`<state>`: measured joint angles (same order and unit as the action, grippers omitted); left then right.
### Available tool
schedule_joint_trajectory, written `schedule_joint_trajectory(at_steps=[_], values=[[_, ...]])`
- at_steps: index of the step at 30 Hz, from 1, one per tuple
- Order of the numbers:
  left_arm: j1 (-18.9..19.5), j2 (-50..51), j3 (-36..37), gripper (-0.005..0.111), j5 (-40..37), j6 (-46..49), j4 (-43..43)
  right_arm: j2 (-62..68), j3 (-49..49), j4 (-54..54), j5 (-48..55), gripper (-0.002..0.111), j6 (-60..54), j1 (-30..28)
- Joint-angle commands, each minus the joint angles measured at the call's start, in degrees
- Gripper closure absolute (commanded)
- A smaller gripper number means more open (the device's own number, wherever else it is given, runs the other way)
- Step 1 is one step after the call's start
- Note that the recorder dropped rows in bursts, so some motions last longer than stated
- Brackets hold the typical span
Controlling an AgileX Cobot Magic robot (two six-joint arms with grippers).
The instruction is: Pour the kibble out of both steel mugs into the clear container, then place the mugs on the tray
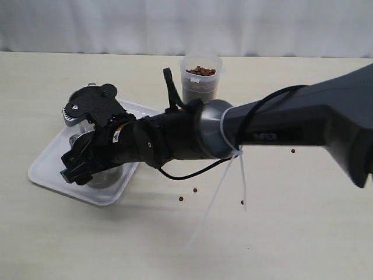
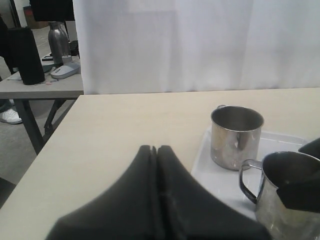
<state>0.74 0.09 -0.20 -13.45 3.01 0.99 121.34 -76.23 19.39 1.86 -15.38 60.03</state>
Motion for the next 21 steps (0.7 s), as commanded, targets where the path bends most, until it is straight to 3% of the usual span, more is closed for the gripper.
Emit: schedule_joint_trajectory(at_steps=[1, 5, 7, 11, 14, 21], values=[[-0.1, -0.1, 0.2, 0.107, 0.1, -0.1, -0.2, -6.1, -0.3, -0.8, 4.6, 0.013, -0.5, 0.1], [-0.1, -0.1, 0.2, 0.107, 0.1, -0.1, -0.2, -13.4, 0.8, -0.8, 9.5, 0.017, -0.4, 0.1], [-0.1, -0.1, 0.2, 0.107, 0.1, -0.1, -0.2, -17.5, 3.3, -0.8, 9.9, 0.03, -0.2, 0.1], [-0.1, -0.1, 0.2, 0.107, 0.1, -0.1, -0.2, -27.7, 12.0, -1.4, 9.4, 0.066, -0.4, 0.1], [-0.1, -0.1, 0.2, 0.107, 0.1, -0.1, -0.2, -36.3, 21.7, -1.8, 5.3, 0.085, 0.4, 0.1], [-0.1, -0.1, 0.2, 0.107, 0.1, -0.1, -0.2, -59.6, 47.3, 1.3, -6.6, 0.104, 1.8, 0.1]])
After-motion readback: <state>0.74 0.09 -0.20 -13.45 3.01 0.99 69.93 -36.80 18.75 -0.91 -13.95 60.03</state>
